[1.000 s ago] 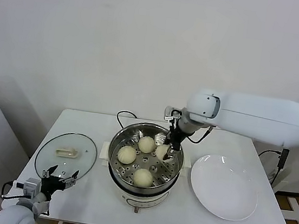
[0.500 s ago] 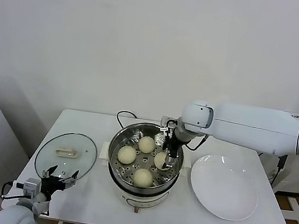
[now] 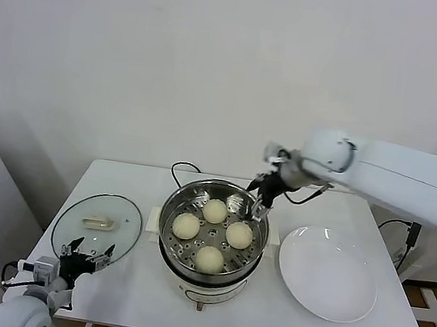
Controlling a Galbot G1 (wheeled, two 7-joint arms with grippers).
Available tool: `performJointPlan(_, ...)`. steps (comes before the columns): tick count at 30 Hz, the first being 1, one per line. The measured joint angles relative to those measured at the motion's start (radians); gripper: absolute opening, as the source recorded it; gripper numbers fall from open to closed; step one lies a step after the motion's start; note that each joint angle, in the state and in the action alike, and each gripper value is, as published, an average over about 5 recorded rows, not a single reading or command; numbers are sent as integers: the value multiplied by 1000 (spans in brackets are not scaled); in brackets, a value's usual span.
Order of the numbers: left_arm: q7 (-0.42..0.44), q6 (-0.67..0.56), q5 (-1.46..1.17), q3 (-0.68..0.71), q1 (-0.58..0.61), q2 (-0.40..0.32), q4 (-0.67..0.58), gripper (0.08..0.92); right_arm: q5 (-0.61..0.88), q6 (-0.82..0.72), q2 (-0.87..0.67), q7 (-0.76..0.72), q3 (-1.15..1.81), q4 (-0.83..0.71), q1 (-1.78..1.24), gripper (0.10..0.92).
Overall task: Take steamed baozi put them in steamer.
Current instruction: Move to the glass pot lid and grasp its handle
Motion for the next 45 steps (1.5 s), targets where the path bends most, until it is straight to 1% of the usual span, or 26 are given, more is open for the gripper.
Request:
performJointPlan(3, 4, -6, -2, -1, -4, 1, 1, 823, -1, 43, -71, 47, 156, 4, -120, 823)
performJointPlan(7, 11, -18, -3, -1, -5, 5, 2, 823, -19, 104, -129, 113, 413, 5, -352, 823)
performJointPlan(13, 14, -36, -2, -10, -12, 14, 8, 823, -93, 201, -130, 205, 813, 10, -751, 823)
performJointPlan(18, 16, -51, 20, -16, -20, 26, 19, 823, -193, 268, -51, 252, 1150, 24, -1082, 823)
performJointPlan(23, 22, -74, 66, -12, -28, 38, 39, 823, -287, 326, 50, 269, 1476, 36, -1372, 823)
performJointPlan(29, 32, -105, 131, -7, -33, 50, 68, 823, -372, 382, 163, 284, 1783, 42, -1595, 823)
performJointPlan(36, 39, -150, 248, -8, -42, 57, 111, 823, -456, 426, 271, 291, 1957, 40, -1733, 823)
performJointPlan(45, 48, -278, 614, -18, -58, 51, 193, 823, -533, 456, 385, 286, 2078, 32, -1817, 823)
